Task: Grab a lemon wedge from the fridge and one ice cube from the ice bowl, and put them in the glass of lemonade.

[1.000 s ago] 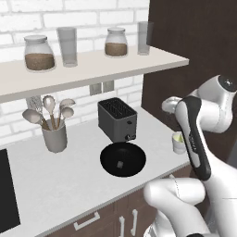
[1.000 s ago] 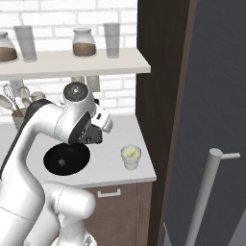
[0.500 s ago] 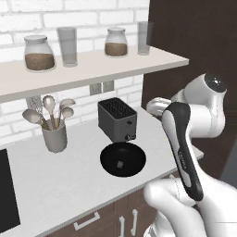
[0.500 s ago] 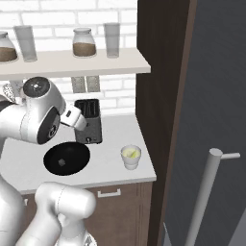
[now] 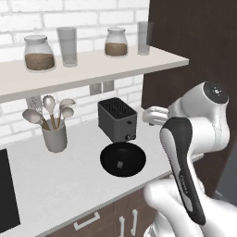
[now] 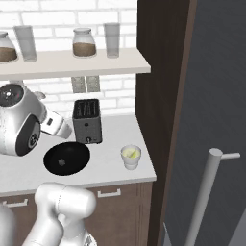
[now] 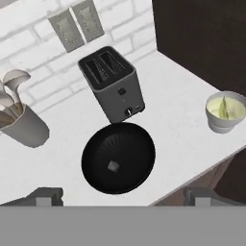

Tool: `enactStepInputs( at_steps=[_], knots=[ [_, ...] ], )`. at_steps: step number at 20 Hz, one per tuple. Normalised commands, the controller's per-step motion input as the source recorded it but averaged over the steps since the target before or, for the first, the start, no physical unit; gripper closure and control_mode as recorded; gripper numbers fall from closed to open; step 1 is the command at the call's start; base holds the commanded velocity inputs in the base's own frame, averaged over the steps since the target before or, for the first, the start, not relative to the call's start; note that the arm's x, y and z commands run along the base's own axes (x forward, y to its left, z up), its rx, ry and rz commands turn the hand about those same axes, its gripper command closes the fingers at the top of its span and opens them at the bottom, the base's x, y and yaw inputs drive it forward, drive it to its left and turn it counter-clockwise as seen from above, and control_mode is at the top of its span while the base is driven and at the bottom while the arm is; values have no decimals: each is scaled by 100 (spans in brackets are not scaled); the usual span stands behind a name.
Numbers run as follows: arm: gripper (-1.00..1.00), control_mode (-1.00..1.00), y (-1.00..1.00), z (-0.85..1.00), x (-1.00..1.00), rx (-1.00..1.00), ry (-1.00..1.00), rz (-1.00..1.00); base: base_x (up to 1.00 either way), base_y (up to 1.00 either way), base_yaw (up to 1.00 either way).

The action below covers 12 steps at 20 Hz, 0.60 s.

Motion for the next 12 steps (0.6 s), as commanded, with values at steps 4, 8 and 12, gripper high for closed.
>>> enactStepInputs(
  at_steps=[4,8,12],
  knots=[
    [-100,-100,-2,18,-57,0,-1,0,0,0,0],
    [-100,-100,-9,25,-32,0,0,0,0,0,0],
    [-100,-100,-1,28,5,0,7,0,0,0,0]
  ],
)
